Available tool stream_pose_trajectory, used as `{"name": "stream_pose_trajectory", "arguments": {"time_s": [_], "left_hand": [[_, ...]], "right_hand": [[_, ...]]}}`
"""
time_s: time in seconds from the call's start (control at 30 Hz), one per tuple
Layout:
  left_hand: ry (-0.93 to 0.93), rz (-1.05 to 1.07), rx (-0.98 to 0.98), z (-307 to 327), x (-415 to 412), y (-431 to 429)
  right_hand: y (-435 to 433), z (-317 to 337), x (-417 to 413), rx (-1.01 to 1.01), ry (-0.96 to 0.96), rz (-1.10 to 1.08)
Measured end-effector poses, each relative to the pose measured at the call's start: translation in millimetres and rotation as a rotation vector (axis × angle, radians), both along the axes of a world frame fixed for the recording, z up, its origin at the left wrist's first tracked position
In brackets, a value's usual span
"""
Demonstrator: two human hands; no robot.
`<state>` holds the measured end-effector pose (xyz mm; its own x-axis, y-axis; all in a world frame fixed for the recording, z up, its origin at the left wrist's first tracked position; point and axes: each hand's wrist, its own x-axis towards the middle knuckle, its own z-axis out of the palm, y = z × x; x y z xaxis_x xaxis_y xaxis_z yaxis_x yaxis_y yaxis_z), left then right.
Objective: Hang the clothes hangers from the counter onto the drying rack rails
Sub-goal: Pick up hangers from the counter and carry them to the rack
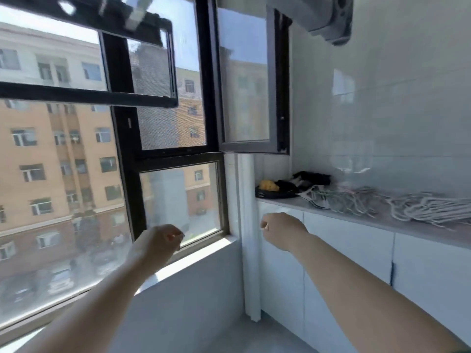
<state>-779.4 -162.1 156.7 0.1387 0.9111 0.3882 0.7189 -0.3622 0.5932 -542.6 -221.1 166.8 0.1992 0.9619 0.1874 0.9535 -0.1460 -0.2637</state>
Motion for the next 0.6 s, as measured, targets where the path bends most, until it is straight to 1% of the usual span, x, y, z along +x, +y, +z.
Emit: {"name": "stream_pose_trajectory", "arguments": {"time_s": [0.17, 0.33, 0.47, 0.6], "left_hand": [[0.075, -0.227, -0.063, -27, 162, 4], [0.086, -0.396, -0.168, -57, 309, 1], [0.155, -0.459, -0.217, -78, 399, 3], [0.209, -0.495, -0.262, -98, 471, 21]], "right_hand": [[-39, -29, 147, -0.055, 0.025, -0.176], [-84, -52, 274, -0.099, 0.030, -0.366], [-106, -68, 347, -0.102, 0.056, -0.479], [-104, -95, 408, -0.063, 0.067, -0.537]]}}
